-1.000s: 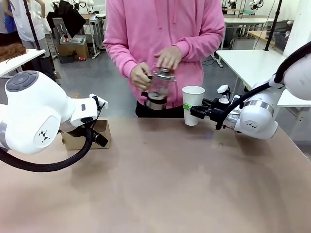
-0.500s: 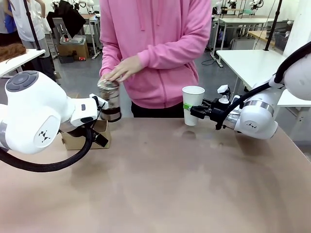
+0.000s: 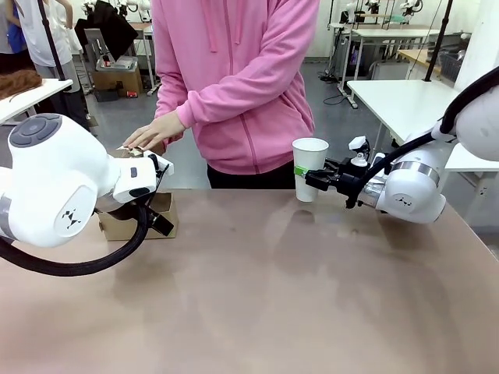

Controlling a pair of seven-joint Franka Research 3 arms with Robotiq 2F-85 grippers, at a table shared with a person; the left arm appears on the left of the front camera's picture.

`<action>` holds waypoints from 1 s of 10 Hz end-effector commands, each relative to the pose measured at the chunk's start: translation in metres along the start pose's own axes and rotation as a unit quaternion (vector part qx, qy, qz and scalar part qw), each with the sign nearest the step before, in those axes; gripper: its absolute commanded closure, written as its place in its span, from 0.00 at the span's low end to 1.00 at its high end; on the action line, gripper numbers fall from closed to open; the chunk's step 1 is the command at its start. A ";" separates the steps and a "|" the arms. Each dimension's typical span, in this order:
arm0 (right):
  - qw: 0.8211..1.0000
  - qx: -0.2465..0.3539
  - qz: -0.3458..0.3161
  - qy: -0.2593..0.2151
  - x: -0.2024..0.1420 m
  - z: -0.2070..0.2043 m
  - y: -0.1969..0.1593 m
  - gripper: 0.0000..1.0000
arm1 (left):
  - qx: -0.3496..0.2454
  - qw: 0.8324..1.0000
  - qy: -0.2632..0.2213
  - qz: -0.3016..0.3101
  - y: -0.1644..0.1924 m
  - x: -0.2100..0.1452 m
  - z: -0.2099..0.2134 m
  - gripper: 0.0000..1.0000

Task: Pour a drink into a cup and package it in a carrier.
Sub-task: When a person places the Paper Cup Lid on the 600 ml Paper Cup , lift the 600 ml Paper Cup.

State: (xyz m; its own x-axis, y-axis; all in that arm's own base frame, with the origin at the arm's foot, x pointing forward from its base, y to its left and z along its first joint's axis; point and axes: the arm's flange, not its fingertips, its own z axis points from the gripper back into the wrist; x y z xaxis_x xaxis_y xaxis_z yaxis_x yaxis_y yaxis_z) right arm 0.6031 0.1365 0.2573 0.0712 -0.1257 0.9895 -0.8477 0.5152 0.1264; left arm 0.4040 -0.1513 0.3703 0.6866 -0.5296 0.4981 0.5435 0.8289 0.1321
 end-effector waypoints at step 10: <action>1.000 -0.010 -0.001 -0.002 0.002 -0.003 0.001 0.20 | -0.001 1.000 -0.001 0.000 0.000 0.000 0.000 0.00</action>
State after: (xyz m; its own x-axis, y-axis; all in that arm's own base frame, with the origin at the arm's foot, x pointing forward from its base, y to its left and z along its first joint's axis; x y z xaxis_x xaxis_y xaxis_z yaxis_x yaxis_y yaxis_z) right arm 0.6031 0.1365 0.2573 0.0712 -0.1257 0.9895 -0.8477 0.5152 0.1264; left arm 0.4040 -0.1513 0.3703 0.6866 -0.5296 0.4981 0.5435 0.8289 0.1321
